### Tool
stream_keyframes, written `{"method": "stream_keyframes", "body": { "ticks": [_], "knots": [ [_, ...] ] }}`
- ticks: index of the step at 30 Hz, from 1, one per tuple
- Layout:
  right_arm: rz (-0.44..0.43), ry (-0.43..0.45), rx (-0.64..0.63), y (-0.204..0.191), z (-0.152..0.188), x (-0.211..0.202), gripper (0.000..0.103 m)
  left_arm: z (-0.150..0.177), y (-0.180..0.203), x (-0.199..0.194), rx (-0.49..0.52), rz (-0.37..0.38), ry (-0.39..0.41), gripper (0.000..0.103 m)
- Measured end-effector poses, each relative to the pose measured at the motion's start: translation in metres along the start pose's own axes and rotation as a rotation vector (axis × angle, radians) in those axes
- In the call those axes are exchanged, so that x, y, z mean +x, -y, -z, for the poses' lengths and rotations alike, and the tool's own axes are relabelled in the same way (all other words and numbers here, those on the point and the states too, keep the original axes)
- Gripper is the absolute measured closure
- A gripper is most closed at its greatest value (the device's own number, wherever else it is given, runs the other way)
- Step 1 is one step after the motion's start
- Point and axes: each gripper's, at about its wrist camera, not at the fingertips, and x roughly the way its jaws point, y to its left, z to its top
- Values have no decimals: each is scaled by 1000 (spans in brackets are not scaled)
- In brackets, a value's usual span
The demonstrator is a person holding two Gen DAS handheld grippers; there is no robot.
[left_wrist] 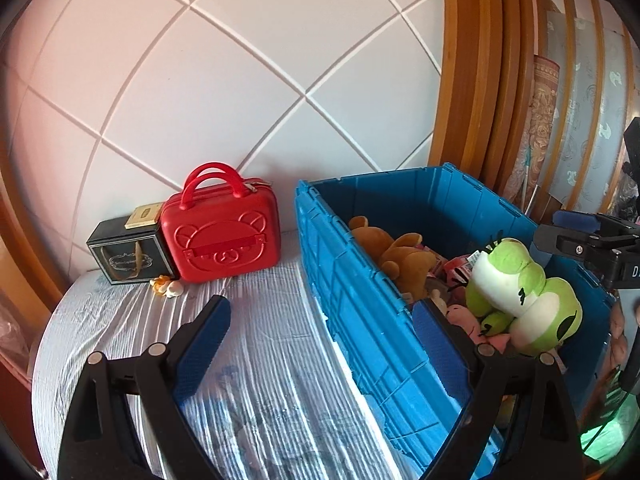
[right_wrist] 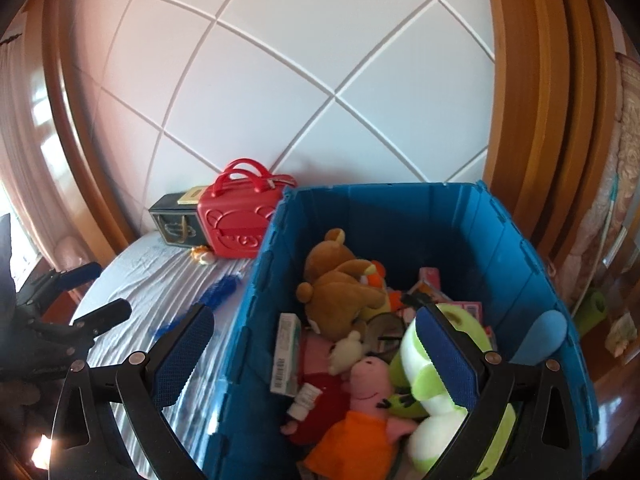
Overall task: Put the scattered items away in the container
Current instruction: 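Withdraw both open grippers from the bin back over the bed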
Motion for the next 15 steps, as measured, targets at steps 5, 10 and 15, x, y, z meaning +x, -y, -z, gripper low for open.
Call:
{"method": "stream_keyframes", "body": {
  "ticks": [5, 10, 15],
  "knots": [
    [-22, -20, -49, -53, -4, 15, 0, 14, -47, -12, -38, -24, -2, 10],
    [-44, -32, -89, -109, -6, 32, 0, 27, -96, -19, -59, -57, -11, 10],
    [-51, -57, -127, -162, -1, 60, 0, 36, -148, -14, -61, -93, -22, 10]
  ]
}}
